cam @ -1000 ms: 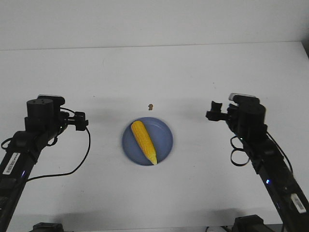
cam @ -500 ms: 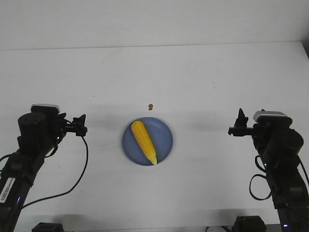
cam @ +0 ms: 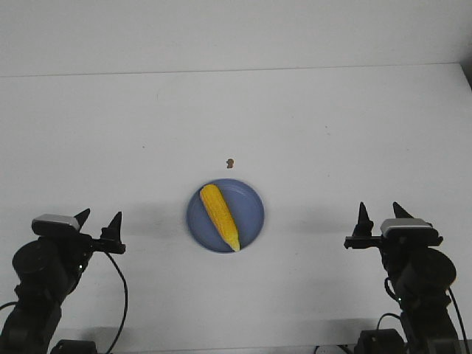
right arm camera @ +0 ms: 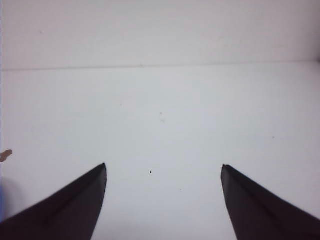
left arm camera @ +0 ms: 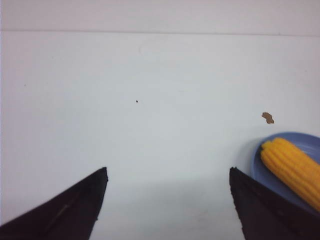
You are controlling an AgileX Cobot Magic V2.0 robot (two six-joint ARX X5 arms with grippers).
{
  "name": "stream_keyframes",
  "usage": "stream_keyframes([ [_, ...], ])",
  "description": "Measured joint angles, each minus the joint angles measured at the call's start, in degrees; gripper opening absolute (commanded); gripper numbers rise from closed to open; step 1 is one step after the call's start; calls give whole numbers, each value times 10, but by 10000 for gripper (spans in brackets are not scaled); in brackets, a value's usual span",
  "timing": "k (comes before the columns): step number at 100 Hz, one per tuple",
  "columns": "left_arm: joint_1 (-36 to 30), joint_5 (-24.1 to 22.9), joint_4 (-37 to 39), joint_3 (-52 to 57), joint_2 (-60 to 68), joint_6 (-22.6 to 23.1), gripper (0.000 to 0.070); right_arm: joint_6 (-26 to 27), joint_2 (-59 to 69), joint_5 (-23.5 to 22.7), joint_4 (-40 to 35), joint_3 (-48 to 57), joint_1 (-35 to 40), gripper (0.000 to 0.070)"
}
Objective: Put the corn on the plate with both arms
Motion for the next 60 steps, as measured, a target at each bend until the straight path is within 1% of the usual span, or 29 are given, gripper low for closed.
stream_keyframes([
  [5,0,-1,-6,-17,-30,-4,474,-4,-24,0,-13,1,0,485],
  [9,0,-6,-14,-28,-53,-6,450,-6,-46,2,-35,3,0,485],
  [20,0,-13,-32,-41,-101,-15,450,-9,-73,3,-81,6,0,484],
  [49,0,-15,-34,-41,-153,-21,445,-9,-94,5,-74,5,0,477],
  [51,0,-15,-34,-41,-154,-21,432,-9,-94,5,-74,5,0,463],
  [56,0,-15,-34,-41,-156,-21,354,-9,-94,5,-71,5,0,396],
  [57,0,-15,-34,-41,-156,-21,320,-9,-94,5,-70,5,0,377],
  [60,0,-15,-34,-41,-157,-21,247,-9,-94,5,-69,5,0,321],
])
